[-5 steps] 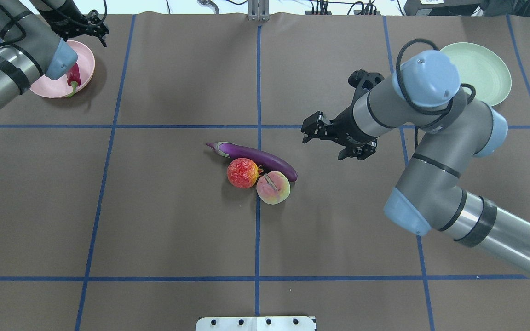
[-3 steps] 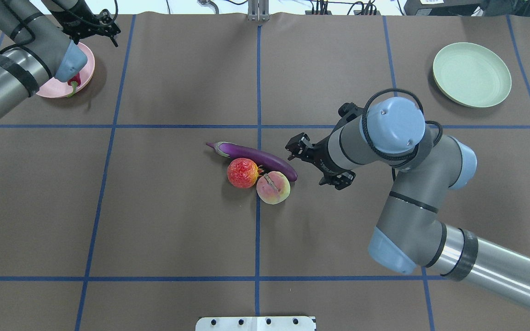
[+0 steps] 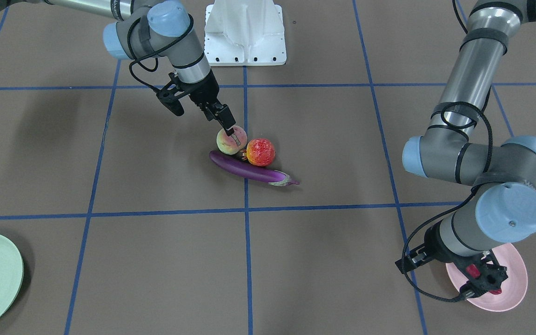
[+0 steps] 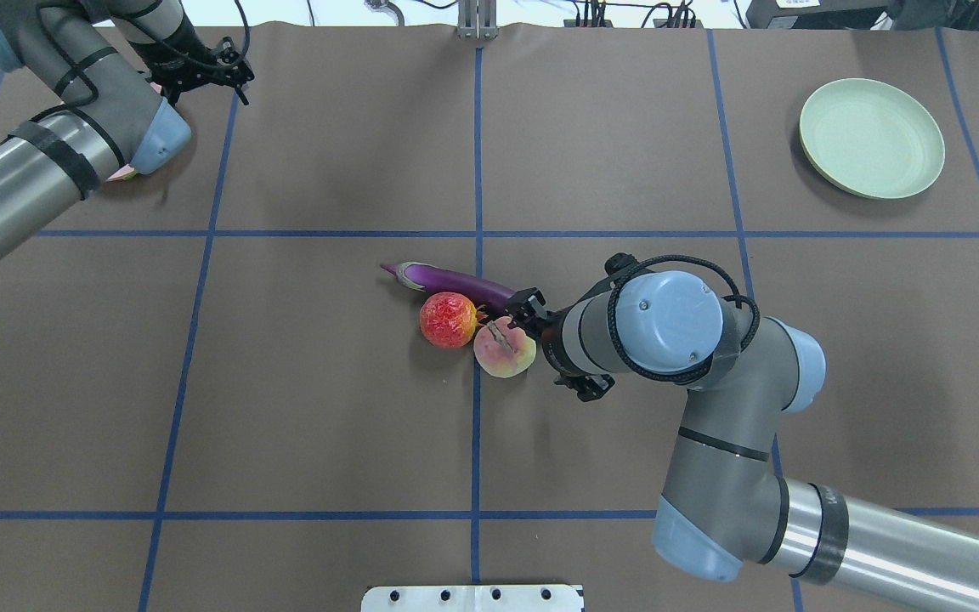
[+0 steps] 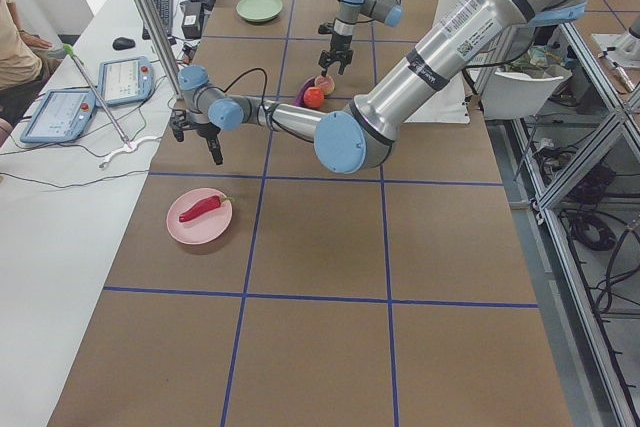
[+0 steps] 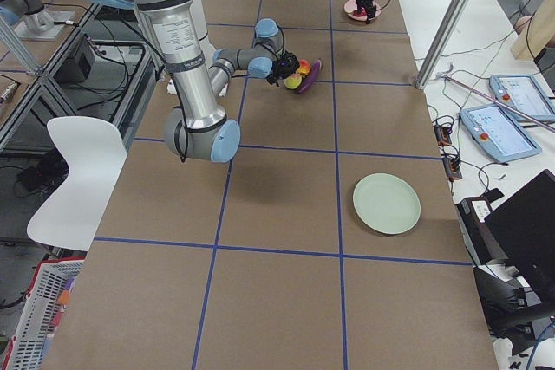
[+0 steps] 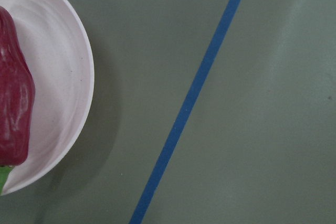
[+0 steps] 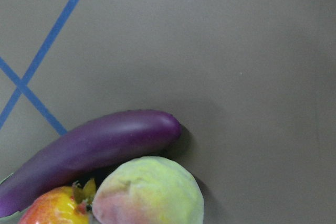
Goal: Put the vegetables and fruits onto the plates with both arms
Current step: 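Lower the right gripper onto the peach and grasp it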
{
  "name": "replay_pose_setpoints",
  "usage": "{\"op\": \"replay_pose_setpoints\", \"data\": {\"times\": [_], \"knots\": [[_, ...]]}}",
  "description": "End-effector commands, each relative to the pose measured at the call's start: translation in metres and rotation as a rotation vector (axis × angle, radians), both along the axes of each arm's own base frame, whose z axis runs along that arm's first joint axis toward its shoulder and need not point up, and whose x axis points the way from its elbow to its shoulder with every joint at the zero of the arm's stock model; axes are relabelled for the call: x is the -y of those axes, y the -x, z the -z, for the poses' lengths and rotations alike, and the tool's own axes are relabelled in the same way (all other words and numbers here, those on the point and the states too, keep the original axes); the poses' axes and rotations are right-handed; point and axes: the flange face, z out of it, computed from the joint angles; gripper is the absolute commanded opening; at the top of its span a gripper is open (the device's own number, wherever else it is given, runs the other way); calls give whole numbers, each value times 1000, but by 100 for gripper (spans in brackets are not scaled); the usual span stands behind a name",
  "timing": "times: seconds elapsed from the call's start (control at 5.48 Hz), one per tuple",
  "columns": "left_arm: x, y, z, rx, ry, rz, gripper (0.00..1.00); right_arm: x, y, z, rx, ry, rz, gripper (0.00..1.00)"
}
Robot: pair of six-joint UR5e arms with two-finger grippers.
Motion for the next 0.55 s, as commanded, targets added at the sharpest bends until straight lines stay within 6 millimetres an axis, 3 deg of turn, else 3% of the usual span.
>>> {"op": "replay_pose_setpoints", "data": {"times": [0.0, 0.36], "knots": [[-2, -4, 3, 0, -8, -5, 100, -2, 13, 3, 8, 29, -40, 98], [-7, -8, 3, 0, -10, -10, 100, 3, 11, 4, 7, 18, -83, 97]]}}
